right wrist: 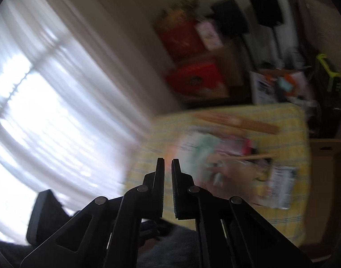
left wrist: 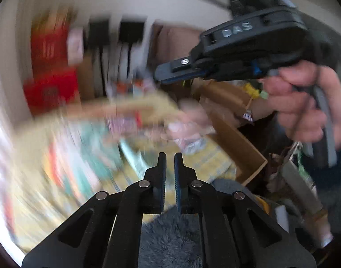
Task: Organize objects
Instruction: 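Carry the pink fan over the cardboard box and open the right gripper, then grasp the mint-green fan by its head with the left gripper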
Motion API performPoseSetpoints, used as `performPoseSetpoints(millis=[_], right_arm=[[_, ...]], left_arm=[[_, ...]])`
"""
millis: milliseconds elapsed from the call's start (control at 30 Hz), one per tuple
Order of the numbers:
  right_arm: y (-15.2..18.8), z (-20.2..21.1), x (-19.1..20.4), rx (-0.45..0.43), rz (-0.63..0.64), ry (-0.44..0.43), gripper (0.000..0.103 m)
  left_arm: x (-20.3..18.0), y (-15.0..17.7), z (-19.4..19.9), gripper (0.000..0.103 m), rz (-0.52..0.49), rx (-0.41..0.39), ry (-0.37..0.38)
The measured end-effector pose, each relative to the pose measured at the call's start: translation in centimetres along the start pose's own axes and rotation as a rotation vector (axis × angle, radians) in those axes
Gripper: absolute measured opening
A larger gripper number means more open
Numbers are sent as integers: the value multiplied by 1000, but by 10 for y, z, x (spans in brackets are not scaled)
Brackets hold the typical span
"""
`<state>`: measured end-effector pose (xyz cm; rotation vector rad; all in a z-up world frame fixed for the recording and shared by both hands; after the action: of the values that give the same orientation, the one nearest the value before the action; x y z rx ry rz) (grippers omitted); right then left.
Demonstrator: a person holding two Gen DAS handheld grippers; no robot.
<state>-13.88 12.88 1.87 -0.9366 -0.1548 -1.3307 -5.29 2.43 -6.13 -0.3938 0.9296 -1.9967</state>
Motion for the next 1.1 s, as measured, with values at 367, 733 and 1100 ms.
performPoseSetpoints(millis=[367, 733, 1100], right_arm=[[23, -51, -94, 123, -44, 100, 4], [107, 106, -224, -71, -267, 335, 5], [165, 126, -291, -47, -459, 392, 5]], left_arm=[[31, 29, -39, 7, 162, 59, 64], [-48, 4, -72, 7, -21, 96, 174], [-88, -2, -83, 7, -105, 158, 238]])
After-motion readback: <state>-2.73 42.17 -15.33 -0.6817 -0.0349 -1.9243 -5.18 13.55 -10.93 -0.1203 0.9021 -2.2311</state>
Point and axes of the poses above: each gripper's, at about its wrist camera, not at the fingertips, and z roughly against the way its jaws point, x to its left, y to its underside, the point moved 2 cm from there along -z, roughly the way its jaws point, and after that the axes turned 12 degrees about -z, right-handed, at the moved point
